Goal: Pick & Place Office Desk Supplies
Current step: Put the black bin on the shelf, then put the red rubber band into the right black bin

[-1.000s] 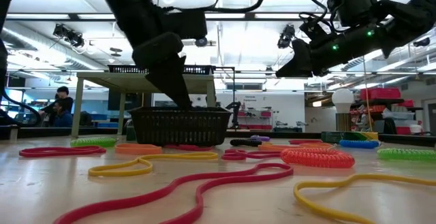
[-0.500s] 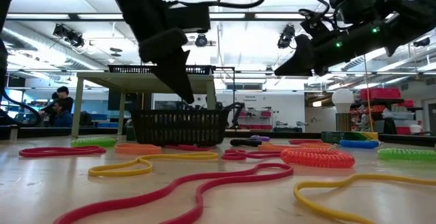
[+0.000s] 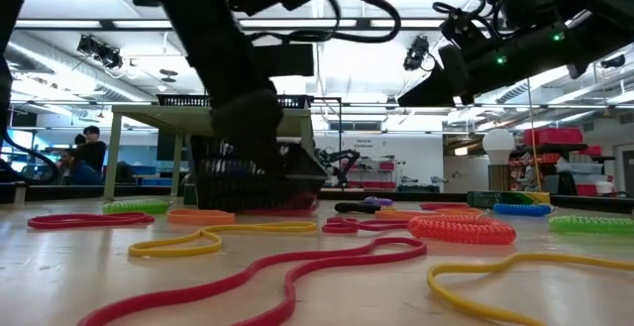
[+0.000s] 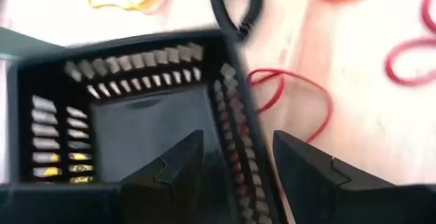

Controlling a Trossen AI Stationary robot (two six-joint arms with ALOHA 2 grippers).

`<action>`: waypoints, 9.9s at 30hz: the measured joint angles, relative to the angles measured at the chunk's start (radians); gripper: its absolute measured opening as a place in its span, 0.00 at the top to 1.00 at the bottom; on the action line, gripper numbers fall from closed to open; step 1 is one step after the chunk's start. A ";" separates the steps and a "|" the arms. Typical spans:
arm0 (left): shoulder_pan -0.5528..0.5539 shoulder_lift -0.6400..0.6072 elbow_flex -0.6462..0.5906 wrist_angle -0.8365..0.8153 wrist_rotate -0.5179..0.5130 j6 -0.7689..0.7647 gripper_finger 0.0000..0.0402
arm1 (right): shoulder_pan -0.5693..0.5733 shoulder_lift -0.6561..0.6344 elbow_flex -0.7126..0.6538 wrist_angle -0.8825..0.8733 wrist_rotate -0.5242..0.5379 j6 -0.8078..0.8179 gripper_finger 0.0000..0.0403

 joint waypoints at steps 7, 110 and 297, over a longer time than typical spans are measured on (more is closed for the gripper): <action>-0.019 -0.020 0.002 -0.018 -0.024 0.005 0.51 | 0.002 0.000 0.000 0.003 0.000 -0.009 0.96; 0.564 -0.745 -0.066 -0.414 0.279 0.764 0.94 | 0.003 0.000 0.000 -0.030 0.000 0.073 0.96; -0.083 -0.392 -0.517 1.142 0.250 0.274 0.97 | 0.001 0.000 0.000 -0.067 0.023 0.069 0.96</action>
